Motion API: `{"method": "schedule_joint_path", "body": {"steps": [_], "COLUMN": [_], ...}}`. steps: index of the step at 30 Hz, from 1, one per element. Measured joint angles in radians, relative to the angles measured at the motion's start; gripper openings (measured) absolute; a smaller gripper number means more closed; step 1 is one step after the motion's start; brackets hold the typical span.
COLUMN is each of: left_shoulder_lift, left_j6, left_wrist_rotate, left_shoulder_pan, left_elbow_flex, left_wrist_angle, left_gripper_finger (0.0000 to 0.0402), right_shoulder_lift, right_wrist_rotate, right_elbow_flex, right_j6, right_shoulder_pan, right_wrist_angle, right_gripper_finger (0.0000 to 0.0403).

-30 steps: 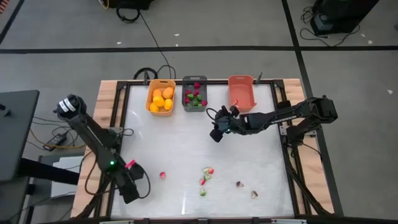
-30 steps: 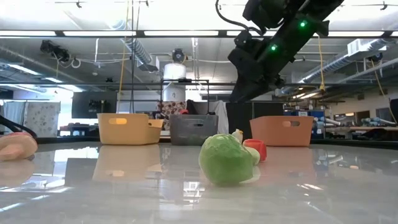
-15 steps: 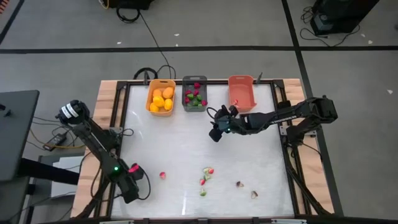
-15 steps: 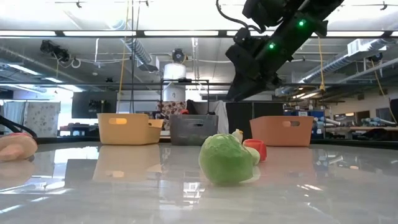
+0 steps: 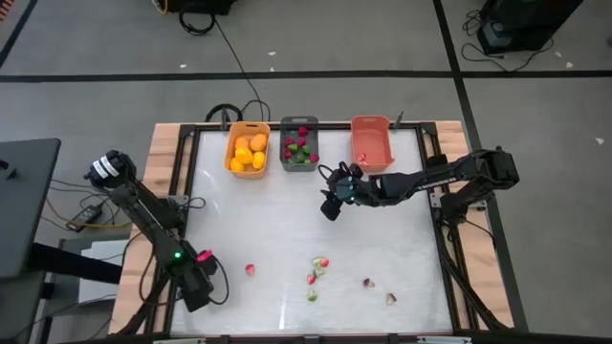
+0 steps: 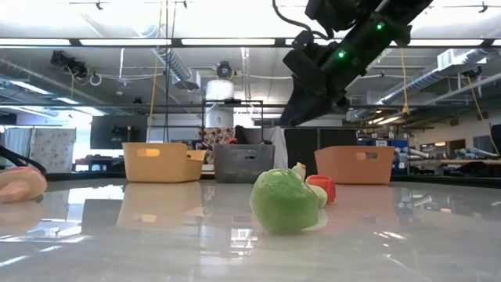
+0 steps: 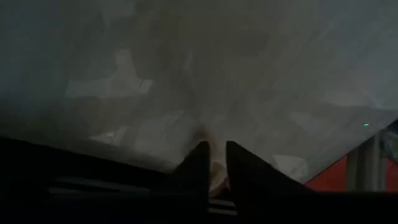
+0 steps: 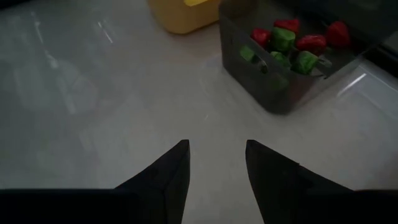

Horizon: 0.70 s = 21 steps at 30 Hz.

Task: Sort produce into baskets
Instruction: Put the brown mushroom into the orange bin

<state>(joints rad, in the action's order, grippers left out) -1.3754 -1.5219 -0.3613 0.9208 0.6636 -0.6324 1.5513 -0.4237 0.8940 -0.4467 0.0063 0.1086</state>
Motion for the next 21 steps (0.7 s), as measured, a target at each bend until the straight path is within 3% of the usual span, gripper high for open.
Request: {"method": "schedule_joint_path", "body": {"steps": [7,10,15,21], "left_shoulder_lift": [0.0,-0.007,-0.036,-0.08], "left_j6": [-0.031,-0.058,-0.139,-0.134], "left_wrist_rotate": [0.033,0.043,0.054,-0.023], "left_shoulder_pan": [0.048,0.082,0.116,0.12], "left_elbow_flex": [0.0,0.0,0.0,0.002], "left_wrist_angle": [0.011,0.012,0.059,0.074], "left_gripper_finger": [0.0173,0.0204,0.0204,0.0151], "right_shoulder_lift": [0.0,0.0,0.0,0.0], "right_wrist_rotate": [0.007,0.011,0.033,0.034], "right_elbow_flex": [0.0,0.0,0.0,0.0], "right_j6": [0.018,0.024,0.039,0.039], "right_shoulder_pan": [0.0,0.002,0.003,0.003], "right_wrist_angle": [-0.002,0.001,0.015,0.016], "right_gripper_finger": [0.0167,0.0167,0.0167,0.0167]}}
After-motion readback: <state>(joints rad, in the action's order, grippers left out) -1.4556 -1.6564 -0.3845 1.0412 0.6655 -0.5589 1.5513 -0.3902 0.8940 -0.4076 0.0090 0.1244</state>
